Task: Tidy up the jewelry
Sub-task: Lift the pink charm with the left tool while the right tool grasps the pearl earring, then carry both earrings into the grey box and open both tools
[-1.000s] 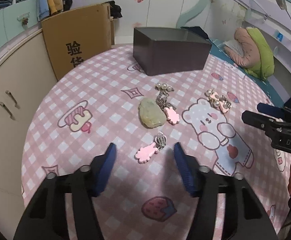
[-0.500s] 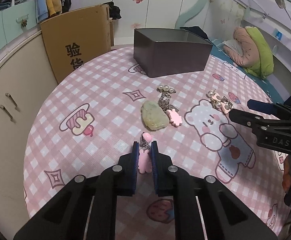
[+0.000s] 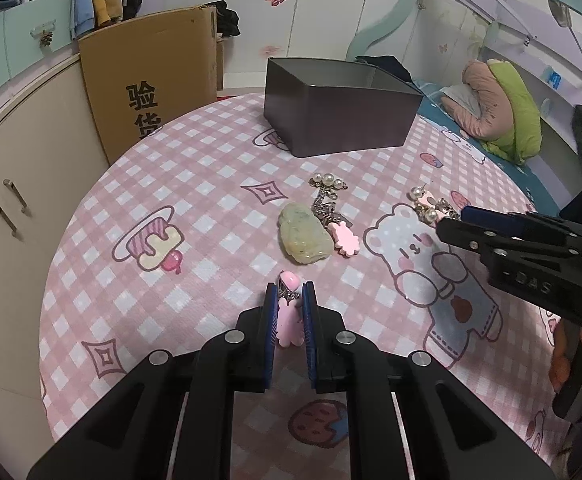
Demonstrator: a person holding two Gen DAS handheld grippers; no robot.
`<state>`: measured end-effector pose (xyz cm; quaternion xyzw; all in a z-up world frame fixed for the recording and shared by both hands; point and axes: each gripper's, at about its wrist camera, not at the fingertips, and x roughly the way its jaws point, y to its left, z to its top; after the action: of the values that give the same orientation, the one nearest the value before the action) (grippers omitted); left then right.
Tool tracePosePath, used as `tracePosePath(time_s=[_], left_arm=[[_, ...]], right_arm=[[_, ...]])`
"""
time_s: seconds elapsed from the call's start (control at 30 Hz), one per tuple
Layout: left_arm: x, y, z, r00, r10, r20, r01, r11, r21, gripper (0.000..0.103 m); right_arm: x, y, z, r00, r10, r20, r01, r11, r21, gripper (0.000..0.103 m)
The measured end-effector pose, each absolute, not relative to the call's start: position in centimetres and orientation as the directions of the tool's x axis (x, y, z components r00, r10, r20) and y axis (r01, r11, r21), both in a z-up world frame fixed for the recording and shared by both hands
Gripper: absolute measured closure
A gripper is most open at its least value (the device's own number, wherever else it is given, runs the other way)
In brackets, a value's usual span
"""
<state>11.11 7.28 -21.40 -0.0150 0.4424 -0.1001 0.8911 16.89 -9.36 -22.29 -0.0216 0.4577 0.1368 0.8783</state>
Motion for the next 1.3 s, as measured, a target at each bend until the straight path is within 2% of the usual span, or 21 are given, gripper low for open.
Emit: tracePosePath(time_s=[0.2,0.23,0.27,0.57,0.83,1.3], left_arm=[[11.2,7.2,-21.5,0.583,-0.201,-0.787,0.169,0.978,-0.124,0.092],[11.2,7.2,-21.5,0.583,-0.202,-0.787,0.169,0.977,-0.126,0.092],[11.2,7.1,-21.5,0.583,-0.206,-0.786,0.170,0.977,-0.129,0.092],[10.8,6.5,-20.4,0.583,-0.275,-0.764,0.207,0.960,-0.187,0.092],[10.3,5.3,-17.7,0.593,-0.367,-0.717,0.278,0.929,-0.246,0.092],[14.8,4.3,-10.0,0.676,-0.421,-0.605,0.358,0.905,-0.229,0.092]], right_arm=[[17.4,-9.2,-22.8,0.553,0.209,-0.807,-0.274,0.960,0.061,0.075],[17.4,-9.3,-22.8,0.551,0.213,-0.807,-0.278,0.959,0.063,0.078],[17.4,-9.4,-22.7,0.546,0.222,-0.808,-0.283,0.956,0.071,0.086],[16.0,-11.3,-21.8,0.538,0.273,-0.797,-0.278,0.951,0.138,0.086],[14.8,-13.2,-18.2,0.589,0.322,-0.741,-0.280,0.942,0.186,0.086],[18.0,-13.8,-12.2,0.654,0.385,-0.651,-0.321,0.921,0.222,0.086]])
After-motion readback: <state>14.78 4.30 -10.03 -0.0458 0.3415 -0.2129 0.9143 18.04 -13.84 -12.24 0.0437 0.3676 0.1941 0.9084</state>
